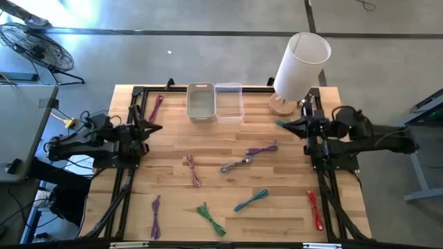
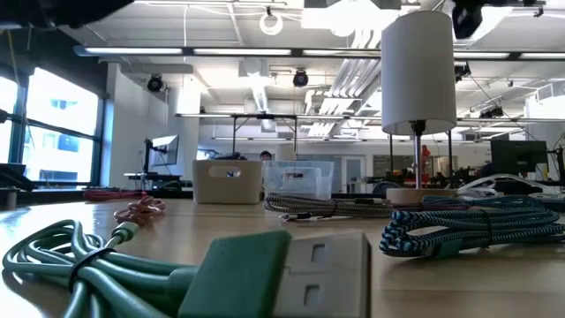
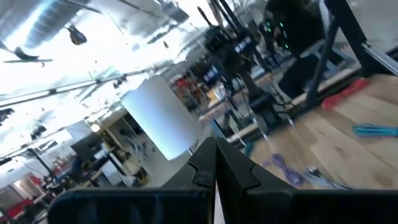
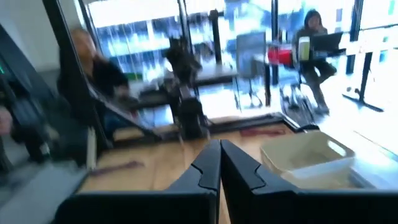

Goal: Pick & Place USB Port
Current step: Put the top right violet USB cable into the gray bin

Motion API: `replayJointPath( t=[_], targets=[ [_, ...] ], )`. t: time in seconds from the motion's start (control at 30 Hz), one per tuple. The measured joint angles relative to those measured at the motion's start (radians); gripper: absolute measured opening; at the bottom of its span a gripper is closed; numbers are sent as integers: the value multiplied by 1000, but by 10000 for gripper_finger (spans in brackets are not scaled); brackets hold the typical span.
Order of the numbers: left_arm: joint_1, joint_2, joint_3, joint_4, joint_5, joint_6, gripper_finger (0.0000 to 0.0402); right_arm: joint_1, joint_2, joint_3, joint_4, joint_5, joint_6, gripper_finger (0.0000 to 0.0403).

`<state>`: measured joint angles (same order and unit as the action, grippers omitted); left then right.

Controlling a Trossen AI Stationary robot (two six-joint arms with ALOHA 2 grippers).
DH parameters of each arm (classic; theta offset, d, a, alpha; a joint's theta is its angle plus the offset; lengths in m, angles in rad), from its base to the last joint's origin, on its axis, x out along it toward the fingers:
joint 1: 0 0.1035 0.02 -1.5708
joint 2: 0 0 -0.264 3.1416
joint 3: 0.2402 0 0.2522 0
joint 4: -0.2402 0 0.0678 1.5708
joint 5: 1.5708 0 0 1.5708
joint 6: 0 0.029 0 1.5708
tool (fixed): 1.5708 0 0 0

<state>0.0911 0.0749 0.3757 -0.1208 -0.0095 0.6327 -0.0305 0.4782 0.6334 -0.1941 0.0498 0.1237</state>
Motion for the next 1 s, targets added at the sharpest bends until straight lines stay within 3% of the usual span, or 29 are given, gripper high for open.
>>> replayJointPath(
  t=[0.27,0.53,0.8,1.0],
  targets=[
    [0,136,233,-289,9,-8,0,67,363,532,-558,112,-84,0],
    [0,191,343,-383,53,-9,0,143,673,988,-1010,186,-52,0],
    [0,189,363,-503,55,-13,0,176,924,1232,-1247,234,30,6],
    [0,189,363,-567,66,-14,0,176,1061,1278,-1328,206,59,48]
  ],
)
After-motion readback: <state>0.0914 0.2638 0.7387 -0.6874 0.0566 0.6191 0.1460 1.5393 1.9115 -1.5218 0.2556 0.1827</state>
